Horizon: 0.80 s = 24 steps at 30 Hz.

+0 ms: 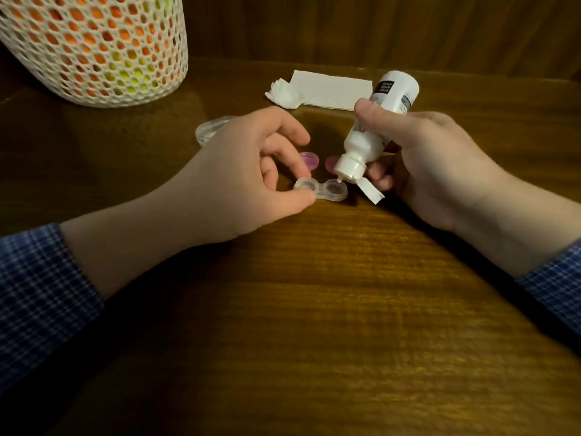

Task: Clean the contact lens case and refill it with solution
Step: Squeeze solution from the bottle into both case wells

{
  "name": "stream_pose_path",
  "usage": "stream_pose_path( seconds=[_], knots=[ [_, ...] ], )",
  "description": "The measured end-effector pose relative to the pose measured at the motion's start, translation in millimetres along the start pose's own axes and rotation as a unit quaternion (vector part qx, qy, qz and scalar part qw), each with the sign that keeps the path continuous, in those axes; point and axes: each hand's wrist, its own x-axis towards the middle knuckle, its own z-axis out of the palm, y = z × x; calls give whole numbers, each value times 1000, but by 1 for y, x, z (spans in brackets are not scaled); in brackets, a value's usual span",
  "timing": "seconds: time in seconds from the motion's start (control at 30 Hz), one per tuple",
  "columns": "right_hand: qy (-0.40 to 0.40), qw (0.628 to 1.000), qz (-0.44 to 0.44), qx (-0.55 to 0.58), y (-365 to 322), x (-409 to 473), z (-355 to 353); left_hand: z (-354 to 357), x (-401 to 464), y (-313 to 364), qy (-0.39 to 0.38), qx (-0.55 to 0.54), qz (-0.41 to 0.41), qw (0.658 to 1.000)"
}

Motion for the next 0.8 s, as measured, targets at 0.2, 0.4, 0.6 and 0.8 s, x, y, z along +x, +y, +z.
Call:
stream_pose_path(
  seconds=[0.2, 0.4, 0.6, 0.8],
  knots=[
    [-1, 1000, -1, 5, 2, 1, -1, 0, 0, -1, 6, -8, 10, 1000],
    [-10, 1000, -1, 3, 2, -1, -1, 1, 0, -1, 5, -7, 13, 1000],
    [-14, 1000, 2, 7, 2, -2, 1, 0, 0, -2, 1, -1, 10, 1000],
    [-15, 1000, 2, 8, 1, -4, 3, 0, 0, -2, 1, 5, 12, 1000]
  ],
)
